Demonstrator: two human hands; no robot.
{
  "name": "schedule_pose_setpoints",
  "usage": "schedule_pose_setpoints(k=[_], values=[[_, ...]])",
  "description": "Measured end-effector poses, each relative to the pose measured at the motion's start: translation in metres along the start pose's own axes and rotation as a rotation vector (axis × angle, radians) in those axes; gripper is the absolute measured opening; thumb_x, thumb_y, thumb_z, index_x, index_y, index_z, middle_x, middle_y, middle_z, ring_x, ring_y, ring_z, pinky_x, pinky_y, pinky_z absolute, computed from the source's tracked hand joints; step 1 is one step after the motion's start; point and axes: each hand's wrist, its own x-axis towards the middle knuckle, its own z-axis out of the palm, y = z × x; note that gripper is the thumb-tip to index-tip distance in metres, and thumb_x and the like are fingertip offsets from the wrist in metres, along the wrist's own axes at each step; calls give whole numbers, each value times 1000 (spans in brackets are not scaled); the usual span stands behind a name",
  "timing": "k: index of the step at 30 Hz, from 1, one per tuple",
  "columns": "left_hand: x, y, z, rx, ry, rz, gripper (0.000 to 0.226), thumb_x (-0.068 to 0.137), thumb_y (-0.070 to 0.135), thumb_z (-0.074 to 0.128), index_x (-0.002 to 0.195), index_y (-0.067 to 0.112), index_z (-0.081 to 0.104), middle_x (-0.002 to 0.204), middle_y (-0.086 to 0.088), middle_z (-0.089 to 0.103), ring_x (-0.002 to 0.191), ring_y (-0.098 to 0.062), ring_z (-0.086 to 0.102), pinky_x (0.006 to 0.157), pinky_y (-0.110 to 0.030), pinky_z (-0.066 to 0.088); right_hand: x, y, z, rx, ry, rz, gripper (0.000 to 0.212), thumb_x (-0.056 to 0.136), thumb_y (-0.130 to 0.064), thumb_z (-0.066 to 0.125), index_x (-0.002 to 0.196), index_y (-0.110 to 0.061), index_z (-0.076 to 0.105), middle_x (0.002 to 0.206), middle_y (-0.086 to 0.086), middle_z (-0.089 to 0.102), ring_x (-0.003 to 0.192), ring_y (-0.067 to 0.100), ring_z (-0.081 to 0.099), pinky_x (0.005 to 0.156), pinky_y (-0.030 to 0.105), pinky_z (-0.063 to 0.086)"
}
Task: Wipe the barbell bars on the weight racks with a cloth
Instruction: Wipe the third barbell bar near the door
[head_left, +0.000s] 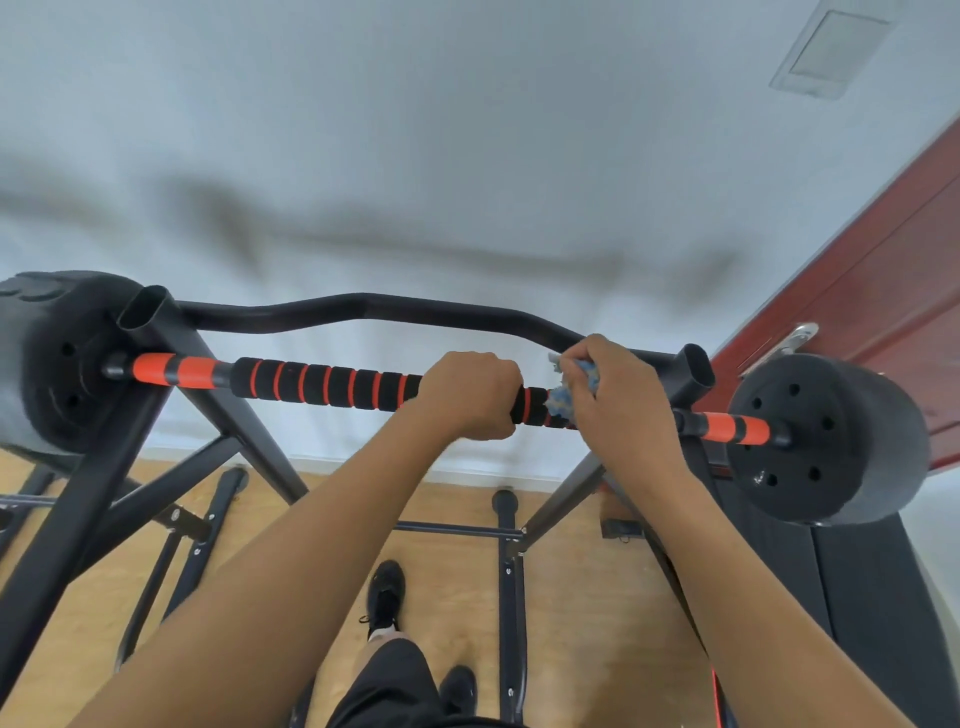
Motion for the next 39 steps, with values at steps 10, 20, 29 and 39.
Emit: schedule_pose_setpoints(k=[10, 20, 29, 39], values=[[32, -23, -26, -501, -610, 29, 16, 88, 21, 77, 79, 10, 69, 63, -4, 63, 53, -17, 56, 60, -31, 52, -2, -12, 26, -380, -185, -135, 11, 98, -17, 59, 106, -16, 52, 94, -1, 56, 74, 20, 61, 67, 37, 57], [14, -22, -29, -307, -260, 129, 37, 80, 54, 83, 91, 27, 63, 75, 6, 71, 65, -11, 66, 67, -28, 56, -57, 23, 25, -287, -122, -229, 16, 90, -22, 74, 91, -21, 58, 77, -10, 54, 58, 12, 49, 42, 29, 43], [-17, -3, 32, 188, 419, 33, 22, 97, 38, 65, 94, 21, 51, 71, 6, 49, 59, -15, 47, 57, -29, 34, 12, 2, 26, -281, -108, -162, 13, 102, -33, 52, 104, -22, 58, 91, -6, 61, 76, 15, 63, 73, 34, 58], [8, -10, -1, -28, -32, -37, 13, 85, 33, 70, 81, 25, 60, 65, 5, 61, 57, -13, 60, 59, -28, 50, -57, 20, 47, -322, -95, -308, 22, 86, -12, 73, 101, -22, 59, 85, -9, 57, 67, 15, 56, 40, 28, 37]])
